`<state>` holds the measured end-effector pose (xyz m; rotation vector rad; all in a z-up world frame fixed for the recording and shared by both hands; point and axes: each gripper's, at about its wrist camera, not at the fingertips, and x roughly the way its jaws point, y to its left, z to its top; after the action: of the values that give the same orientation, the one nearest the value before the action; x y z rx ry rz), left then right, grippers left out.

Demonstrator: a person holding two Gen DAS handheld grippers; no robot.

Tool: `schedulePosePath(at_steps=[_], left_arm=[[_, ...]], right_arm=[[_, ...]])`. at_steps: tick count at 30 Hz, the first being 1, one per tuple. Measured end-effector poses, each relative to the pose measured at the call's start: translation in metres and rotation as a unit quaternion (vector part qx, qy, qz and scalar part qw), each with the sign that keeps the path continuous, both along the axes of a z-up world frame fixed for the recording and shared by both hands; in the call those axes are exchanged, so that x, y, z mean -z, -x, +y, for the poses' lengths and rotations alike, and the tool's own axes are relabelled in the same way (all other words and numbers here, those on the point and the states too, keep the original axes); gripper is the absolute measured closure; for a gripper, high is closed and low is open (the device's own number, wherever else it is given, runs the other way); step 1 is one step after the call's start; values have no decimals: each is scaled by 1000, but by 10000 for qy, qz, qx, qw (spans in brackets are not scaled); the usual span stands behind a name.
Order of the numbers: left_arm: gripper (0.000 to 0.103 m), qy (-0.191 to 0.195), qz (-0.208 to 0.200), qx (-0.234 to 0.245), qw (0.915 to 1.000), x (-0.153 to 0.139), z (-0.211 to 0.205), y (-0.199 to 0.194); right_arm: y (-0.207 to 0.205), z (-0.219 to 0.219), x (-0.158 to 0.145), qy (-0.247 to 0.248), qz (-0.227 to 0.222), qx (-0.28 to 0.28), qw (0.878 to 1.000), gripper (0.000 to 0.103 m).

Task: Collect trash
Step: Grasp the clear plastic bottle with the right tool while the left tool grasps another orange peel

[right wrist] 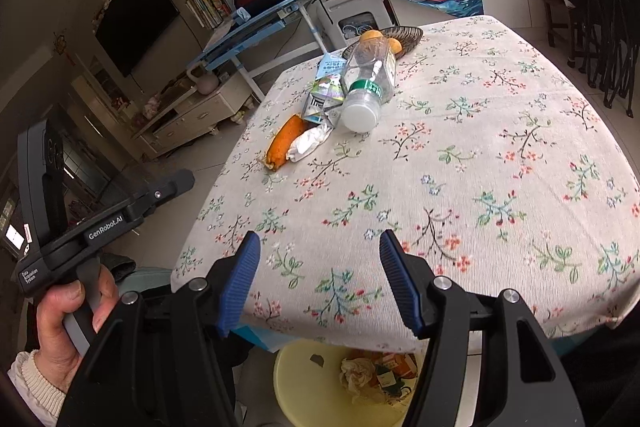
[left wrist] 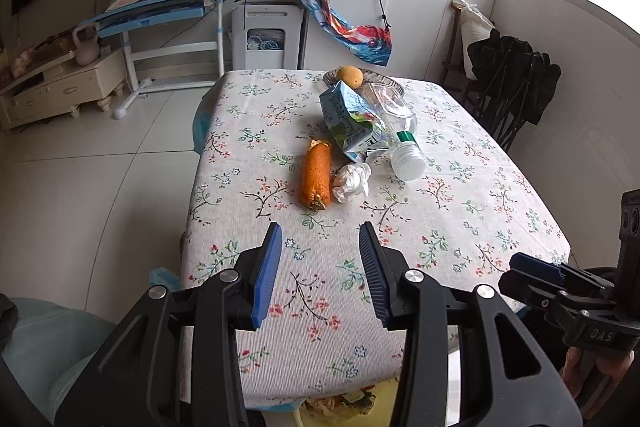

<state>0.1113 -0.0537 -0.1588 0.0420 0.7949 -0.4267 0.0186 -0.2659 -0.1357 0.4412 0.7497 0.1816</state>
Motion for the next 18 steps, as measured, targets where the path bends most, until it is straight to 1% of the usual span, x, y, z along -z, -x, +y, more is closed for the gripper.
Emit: schedulePosePath(at_steps=[4, 8, 13, 17, 18], left_arm=[[64, 7, 134, -52, 9999, 15, -8, -35], [64, 1, 308, -107, 9995, 30, -19, -67], [64, -40, 358, -60, 9993, 38, -33, -96], [64, -80, 467, -12, 9989, 46, -42, -117], [64, -89, 503, 13, 9987, 48, -44, -121]], right_arm=[[-48, -9, -10, 75, -102, 230, 9997, 43], [-112, -17, -16, 185, -46, 520, 9985, 43], [-181, -21, -16, 464, 201, 721, 9961, 43], [-211, -21, -5, 721, 545, 714, 9933, 44], [-216, -21, -2, 788, 628, 693, 9925, 45]])
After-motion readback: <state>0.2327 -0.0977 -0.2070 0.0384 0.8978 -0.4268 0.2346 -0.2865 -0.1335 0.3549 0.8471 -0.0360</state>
